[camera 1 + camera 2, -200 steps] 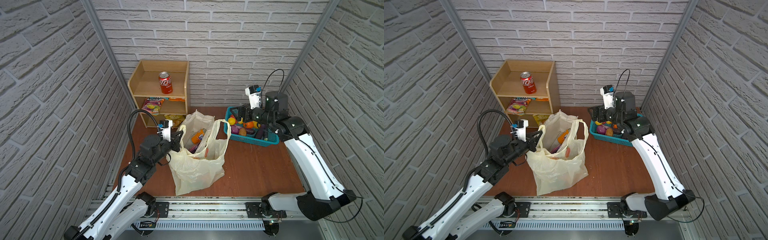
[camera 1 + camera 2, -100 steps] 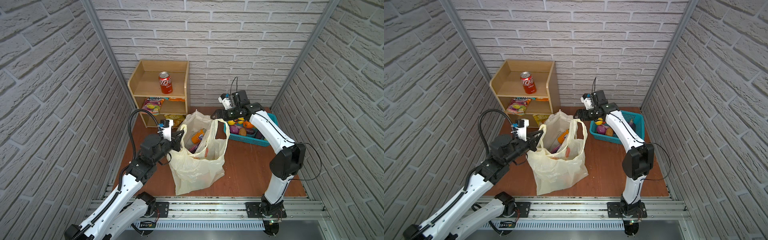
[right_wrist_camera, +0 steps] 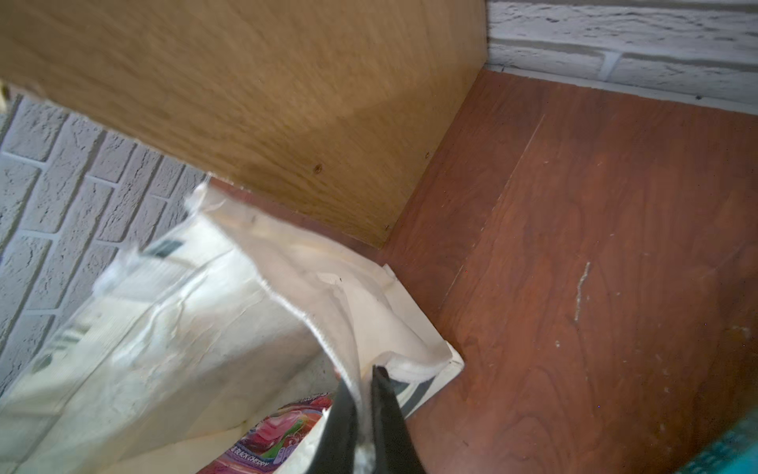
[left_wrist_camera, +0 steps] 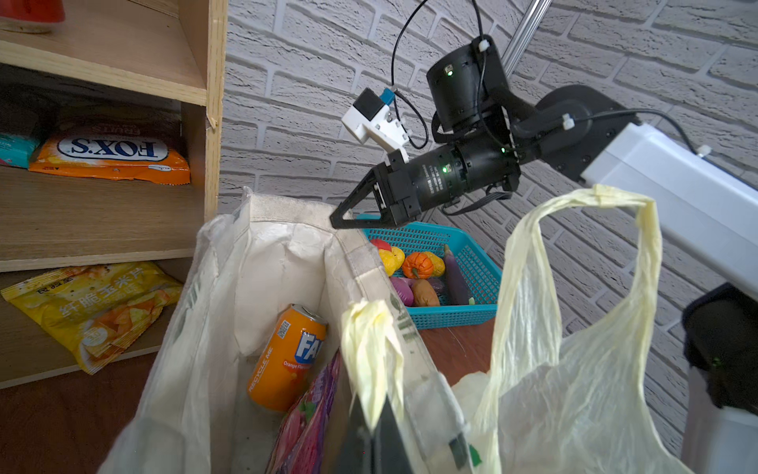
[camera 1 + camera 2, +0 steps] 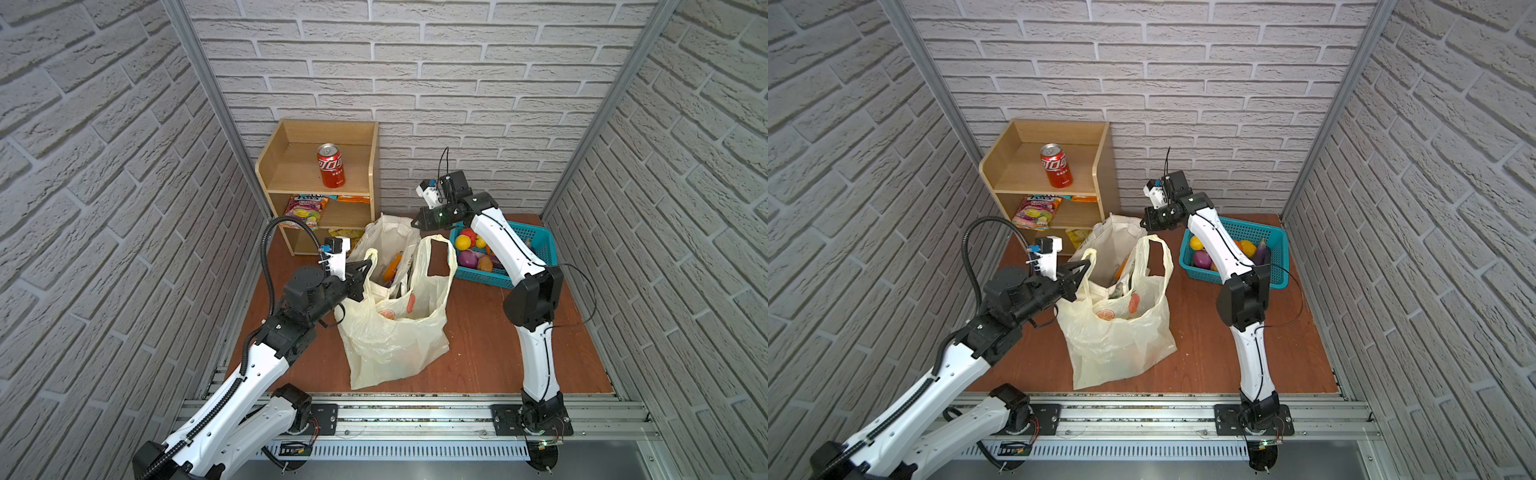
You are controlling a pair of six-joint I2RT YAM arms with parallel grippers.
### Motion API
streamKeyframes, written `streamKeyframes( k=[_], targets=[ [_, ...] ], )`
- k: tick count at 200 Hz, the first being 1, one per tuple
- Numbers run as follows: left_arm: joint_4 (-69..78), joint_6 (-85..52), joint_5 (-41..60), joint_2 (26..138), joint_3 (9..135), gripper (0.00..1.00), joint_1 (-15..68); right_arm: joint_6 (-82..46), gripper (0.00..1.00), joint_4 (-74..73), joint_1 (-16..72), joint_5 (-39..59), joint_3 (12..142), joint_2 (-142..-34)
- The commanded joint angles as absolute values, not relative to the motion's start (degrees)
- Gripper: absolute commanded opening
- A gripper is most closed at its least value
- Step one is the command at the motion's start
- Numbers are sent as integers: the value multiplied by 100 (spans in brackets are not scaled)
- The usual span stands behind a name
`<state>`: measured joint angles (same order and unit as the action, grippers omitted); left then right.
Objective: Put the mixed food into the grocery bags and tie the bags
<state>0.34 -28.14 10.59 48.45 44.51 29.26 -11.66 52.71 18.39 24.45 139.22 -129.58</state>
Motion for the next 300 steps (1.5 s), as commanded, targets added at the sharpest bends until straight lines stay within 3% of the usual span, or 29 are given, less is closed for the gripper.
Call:
streamKeyframes(
  k=[1,48,94,103,108,116,129,185,226,258,300],
  targets=[
    [414,-2786,1173,4877,4629,0,2884,-1333,5,5435,1442,2224,15129,-13274],
    [466,-2830,1186,4938,4645,0,2884,-2497,6,3563,608,2610,14765,-13457],
    [431,-2917,1222,5036,4689,0,2899,-3154,6,2135,332,2567,14761,-13693],
    [435,-2918,1206,5043,4684,0,2899,-3234,22,1933,326,2650,14764,-13698],
    [431,-2917,1196,5039,4685,0,2896,-3279,45,1916,330,2708,14808,-13695],
    [416,-2909,1187,5052,4694,0,2898,-3304,67,1981,325,2867,14867,-13645],
    [398,-2892,1178,5068,4710,0,2903,-3200,87,2217,334,3049,14756,-13373],
    [164,-2664,1095,5071,4819,0,2892,-2696,88,2081,669,3390,11766,-10615],
    [110,-2626,1060,5036,4835,0,2893,-1927,89,2763,1377,3095,10484,-9290],
    [80,-2617,1055,5002,4842,0,2892,-1542,91,3072,1948,2815,10061,-8905],
    [88,-2659,1090,4966,4834,0,2898,-1134,91,3459,2584,2129,10155,-9192]
  ],
)
